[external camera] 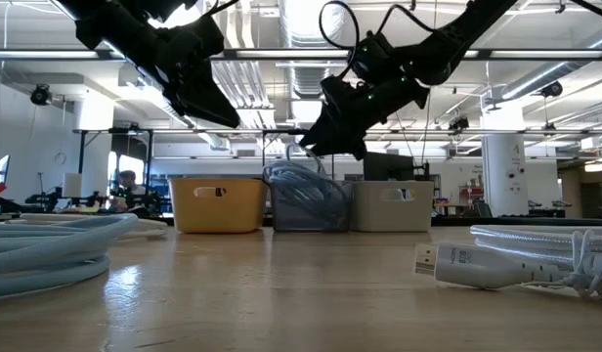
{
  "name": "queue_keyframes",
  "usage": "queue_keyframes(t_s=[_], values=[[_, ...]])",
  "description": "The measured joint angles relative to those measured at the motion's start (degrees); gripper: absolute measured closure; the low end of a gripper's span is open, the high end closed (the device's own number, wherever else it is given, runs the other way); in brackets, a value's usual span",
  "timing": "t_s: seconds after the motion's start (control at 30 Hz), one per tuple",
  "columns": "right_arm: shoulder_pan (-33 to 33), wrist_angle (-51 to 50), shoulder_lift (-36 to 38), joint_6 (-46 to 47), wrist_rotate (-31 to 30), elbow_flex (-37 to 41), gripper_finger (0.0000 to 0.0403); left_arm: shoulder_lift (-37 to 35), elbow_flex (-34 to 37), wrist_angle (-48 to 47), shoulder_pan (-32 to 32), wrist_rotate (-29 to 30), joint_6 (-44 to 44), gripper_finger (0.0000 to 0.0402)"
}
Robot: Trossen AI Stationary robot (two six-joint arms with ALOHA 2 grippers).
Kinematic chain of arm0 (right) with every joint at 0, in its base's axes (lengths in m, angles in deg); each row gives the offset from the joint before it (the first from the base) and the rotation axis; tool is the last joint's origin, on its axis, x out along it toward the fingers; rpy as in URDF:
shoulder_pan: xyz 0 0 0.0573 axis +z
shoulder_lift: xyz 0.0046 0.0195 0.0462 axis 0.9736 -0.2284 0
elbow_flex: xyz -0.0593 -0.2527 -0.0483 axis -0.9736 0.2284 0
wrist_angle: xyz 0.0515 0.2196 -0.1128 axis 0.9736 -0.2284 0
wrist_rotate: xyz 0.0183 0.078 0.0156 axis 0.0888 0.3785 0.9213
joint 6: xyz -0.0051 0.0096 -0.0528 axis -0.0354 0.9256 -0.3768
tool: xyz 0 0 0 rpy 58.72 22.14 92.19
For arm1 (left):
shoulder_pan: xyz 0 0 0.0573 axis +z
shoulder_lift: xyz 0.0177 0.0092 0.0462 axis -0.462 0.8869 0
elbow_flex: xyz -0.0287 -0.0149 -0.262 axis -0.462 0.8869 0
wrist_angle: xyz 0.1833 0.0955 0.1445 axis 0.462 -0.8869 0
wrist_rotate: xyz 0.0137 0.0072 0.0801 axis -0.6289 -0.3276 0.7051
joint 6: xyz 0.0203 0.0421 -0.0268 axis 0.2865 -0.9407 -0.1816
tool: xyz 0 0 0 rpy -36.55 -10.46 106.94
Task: Pick & Place USB Port
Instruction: Put the top blue hdmi cable into the black bin, then put the blue hdmi cable into the black bin
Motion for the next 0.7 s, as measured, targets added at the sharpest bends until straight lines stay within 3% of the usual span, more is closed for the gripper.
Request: queue_keyframes(t_s=[0.4,0.7], values=[[2.5,-11.7,9.8,0.0,0.1,0.1,0.0227,0.0,0.0,0.0,-0.4,-2.9,0.3,0.0225],[8.6,-20.8,14.3,-0.2,0.1,0.2,0.0224,0.0,0.0,0.0,-7.2,-5.2,0.8,0.0225]])
